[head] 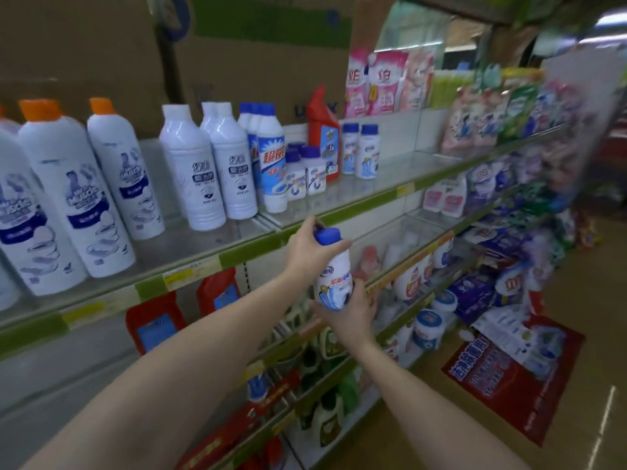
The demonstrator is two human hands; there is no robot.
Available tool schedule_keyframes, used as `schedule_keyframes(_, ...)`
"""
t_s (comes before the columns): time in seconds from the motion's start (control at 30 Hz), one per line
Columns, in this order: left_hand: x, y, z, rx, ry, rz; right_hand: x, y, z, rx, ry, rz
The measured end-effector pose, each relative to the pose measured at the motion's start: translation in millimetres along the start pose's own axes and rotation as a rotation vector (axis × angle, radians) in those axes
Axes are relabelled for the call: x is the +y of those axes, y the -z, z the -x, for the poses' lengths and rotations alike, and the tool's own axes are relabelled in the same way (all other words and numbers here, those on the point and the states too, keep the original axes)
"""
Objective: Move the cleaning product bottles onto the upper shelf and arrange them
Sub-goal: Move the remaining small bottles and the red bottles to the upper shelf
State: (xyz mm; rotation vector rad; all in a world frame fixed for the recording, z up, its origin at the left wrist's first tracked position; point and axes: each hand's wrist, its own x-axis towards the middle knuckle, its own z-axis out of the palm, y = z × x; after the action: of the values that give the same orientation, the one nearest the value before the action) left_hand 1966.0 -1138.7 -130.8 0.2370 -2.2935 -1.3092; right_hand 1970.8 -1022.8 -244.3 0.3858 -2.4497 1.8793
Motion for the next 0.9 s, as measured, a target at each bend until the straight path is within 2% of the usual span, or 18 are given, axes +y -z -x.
schedule_keyframes(0.2, 44, -4, -61, 0.089, -0.180, -0.031, -32, 21, -74, -0.029, 0.133, -0.045)
schedule_keyframes(0.4, 83, -25, -131, 0.219, -0.263, -0.017, -56, 41, -174, 0.043, 0.235, -0.020)
schedule_keyframes(0.6, 110, -69, -205, 0.254, -0.308, -0.042, -62, 71, -266, 0.080, 0.291, -0.022)
schedule_keyframes(0.8, 110, -122, -268, 0.220, -0.273, -0.154, -43, 108, -344, 0.070, 0.238, 0.323)
schedule_keyframes(0.9, 111, -144, -291, 0.200, -0.246, -0.176, -34, 124, -375, 0.045, 0.217, 0.391)
